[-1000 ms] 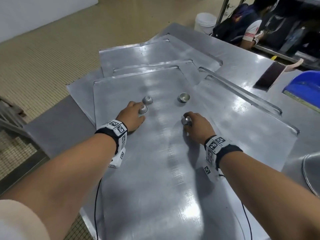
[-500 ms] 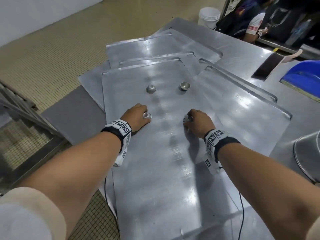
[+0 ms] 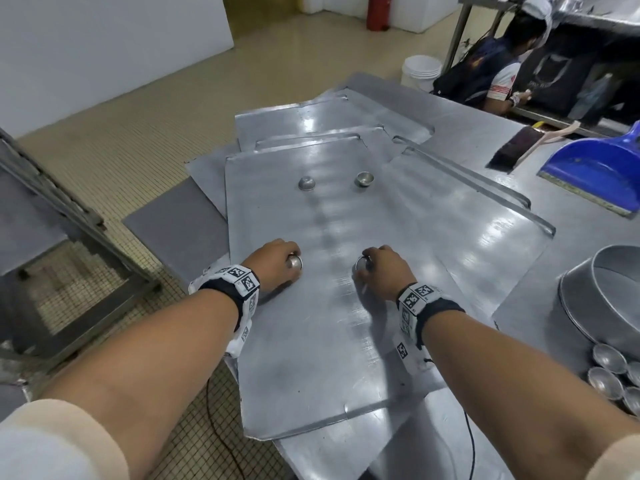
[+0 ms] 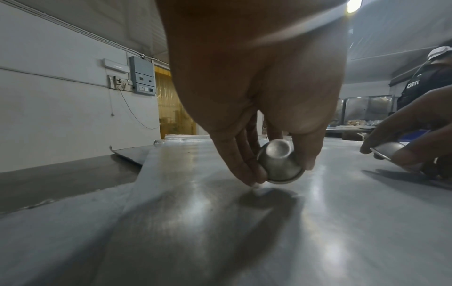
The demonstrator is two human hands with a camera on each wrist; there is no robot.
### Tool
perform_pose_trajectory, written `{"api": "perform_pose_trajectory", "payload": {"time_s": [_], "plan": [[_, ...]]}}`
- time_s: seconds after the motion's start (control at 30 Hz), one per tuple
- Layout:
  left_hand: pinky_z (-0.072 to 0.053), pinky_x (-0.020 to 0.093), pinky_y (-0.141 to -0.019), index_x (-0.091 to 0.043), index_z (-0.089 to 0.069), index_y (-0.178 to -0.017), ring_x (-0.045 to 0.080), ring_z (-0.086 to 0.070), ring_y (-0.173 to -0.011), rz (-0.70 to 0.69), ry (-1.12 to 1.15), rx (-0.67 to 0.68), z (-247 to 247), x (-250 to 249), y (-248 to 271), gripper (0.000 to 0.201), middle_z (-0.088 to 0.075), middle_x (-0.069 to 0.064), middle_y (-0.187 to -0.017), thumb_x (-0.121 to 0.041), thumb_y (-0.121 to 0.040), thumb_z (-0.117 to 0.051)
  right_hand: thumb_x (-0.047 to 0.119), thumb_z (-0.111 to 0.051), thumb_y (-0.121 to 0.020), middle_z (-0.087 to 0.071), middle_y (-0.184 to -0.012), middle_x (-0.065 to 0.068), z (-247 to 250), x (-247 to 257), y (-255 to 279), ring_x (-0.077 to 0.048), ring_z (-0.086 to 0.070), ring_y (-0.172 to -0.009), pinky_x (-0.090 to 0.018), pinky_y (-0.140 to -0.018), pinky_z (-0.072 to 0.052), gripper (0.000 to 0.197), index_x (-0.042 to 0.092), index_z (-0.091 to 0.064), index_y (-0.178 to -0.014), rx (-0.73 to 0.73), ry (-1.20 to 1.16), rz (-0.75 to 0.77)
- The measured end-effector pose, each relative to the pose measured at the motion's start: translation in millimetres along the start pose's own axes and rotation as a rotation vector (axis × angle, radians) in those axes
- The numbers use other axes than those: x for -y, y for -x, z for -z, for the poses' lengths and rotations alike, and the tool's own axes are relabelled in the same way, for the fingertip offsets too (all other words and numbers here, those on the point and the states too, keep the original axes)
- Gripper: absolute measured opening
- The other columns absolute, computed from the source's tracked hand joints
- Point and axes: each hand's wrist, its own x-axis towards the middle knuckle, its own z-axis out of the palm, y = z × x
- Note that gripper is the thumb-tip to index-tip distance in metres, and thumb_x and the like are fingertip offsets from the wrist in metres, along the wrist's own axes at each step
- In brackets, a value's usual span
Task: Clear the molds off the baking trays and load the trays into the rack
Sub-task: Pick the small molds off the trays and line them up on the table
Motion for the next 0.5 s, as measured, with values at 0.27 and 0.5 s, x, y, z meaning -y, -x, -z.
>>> {"api": "perform_pose_trajectory", "payload": {"time_s": [0.27,0.5], "plan": [[-0.034,0.029,-0.069,-0.017,-0.055,-0.081,0.02,-0.051,-0.082,-0.005,0.058,-0.09,-17,-25,58,0.02,-0.054,0.0,-0.091,-0.027,-0.085,-0.072,0.021,-0.061,-0.088,-0.059,-0.105,-0.005,-6,2,53,-0.027,-0.06,-0.094,-0.031,-0.078,-0.043,0.009,0.021,-0.057,-0.096,-0.035,-0.097,0.043],[-0.039,0.028,-0.065,-0.012,-0.062,-0.077,0.022,-0.058,-0.081,0.055,0.112,-0.136,-42,-29,98,0.027,-0.063,0.003,-0.089,-0.032,-0.078,-0.08,0.027,-0.066,-0.077,-0.062,-0.088,0.004,-15,3,86,-0.02,-0.063,-0.083,-0.027,-0.07,-0.046,0.012,0.026,-0.057,-0.069,-0.005,-0.07,0.037]]}}
